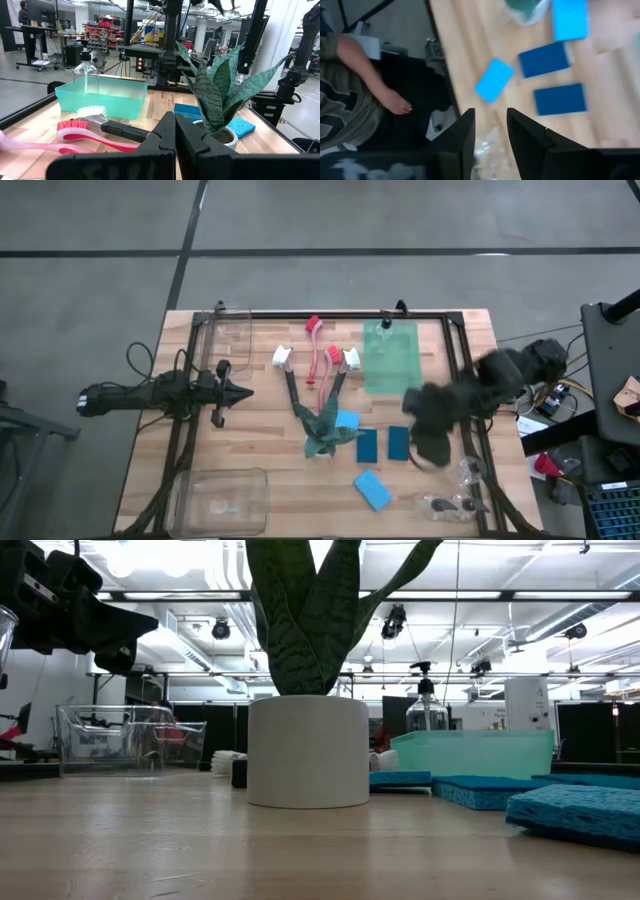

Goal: Pick & Place Kitchen Sink Supplies
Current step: Put the soap dispenser into the green bin

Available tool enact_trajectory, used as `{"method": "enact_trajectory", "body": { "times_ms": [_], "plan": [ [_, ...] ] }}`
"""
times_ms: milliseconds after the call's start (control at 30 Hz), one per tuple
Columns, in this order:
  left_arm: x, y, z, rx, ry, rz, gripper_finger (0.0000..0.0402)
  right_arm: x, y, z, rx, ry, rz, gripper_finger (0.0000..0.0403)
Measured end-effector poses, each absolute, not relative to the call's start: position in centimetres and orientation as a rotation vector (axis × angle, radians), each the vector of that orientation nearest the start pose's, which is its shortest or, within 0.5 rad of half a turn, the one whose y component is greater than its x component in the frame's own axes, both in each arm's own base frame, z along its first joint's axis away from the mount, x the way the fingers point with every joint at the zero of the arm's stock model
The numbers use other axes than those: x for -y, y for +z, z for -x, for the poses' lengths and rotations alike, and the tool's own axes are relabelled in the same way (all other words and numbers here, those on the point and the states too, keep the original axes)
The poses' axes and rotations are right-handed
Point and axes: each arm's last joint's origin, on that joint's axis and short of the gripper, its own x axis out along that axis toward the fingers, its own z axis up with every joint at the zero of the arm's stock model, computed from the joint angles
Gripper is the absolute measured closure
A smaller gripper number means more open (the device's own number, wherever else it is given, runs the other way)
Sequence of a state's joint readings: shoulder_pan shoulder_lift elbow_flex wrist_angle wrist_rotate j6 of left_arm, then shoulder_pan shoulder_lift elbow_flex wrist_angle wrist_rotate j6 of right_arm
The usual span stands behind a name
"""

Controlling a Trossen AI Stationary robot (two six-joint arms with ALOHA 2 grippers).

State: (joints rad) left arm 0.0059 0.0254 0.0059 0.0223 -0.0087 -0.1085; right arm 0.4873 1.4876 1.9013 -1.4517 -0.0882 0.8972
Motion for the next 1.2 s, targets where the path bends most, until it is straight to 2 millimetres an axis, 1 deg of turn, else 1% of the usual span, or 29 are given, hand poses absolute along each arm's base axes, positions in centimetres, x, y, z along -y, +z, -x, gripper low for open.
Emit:
{"method": "enact_trajectory", "body": {
  "times_ms": [67, 133, 233, 300, 367, 433, 533, 667, 800, 933, 1200],
  "plan": [
    [-0.1, 16.6, -9.9, 0.004, 0.015, 0.109, 0.0401, -13.3, 43.7, -21.3, -1.161, 0.042, -0.617, 0.0287],
    [-0.1, 16.6, -9.9, 0.004, 0.015, 0.109, 0.0401, -14.8, 43.6, -20.4, -1.172, 0.045, -0.619, 0.0283],
    [-0.1, 16.6, -9.9, 0.004, 0.015, 0.109, 0.0401, -16.9, 42.8, -19.1, -1.191, 0.017, -0.613, 0.0274],
    [-0.1, 16.6, -9.9, 0.004, 0.015, 0.109, 0.0401, -18.4, 41.9, -18.1, -1.244, 0.008, -0.603, 0.0266],
    [-0.1, 16.6, -9.9, 0.004, 0.015, 0.109, 0.0401, -19.6, 40.8, -16.9, -1.353, -0.020, -0.585, 0.0258],
    [-0.1, 16.6, -9.9, 0.004, 0.015, 0.109, 0.0401, -20.5, 39.7, -16.3, -1.445, -0.067, -0.592, 0.0250],
    [-0.1, 16.6, -9.9, 0.004, 0.015, 0.109, 0.0401, -21.6, 39.1, -15.7, -1.479, -0.080, -0.606, 0.0235],
    [-0.1, 16.6, -9.9, 0.004, 0.014, 0.109, 0.0401, -22.8, 38.5, -15.4, -1.484, -0.080, -0.577, 0.0210],
    [-0.1, 16.6, -9.9, 0.004, 0.015, 0.109, 0.0401, -23.9, 37.6, -15.6, -1.506, -0.083, -0.534, 0.0194],
    [-0.1, 16.6, -9.9, 0.004, 0.015, 0.109, 0.0401, -25.0, 36.6, -16.2, -1.535, -0.083, -0.520, 0.0189],
    [-0.1, 16.6, -9.9, 0.004, 0.015, 0.109, 0.0401, -25.7, 36.0, -16.7, -1.529, -0.081, -0.524, 0.0188]
  ]
}}
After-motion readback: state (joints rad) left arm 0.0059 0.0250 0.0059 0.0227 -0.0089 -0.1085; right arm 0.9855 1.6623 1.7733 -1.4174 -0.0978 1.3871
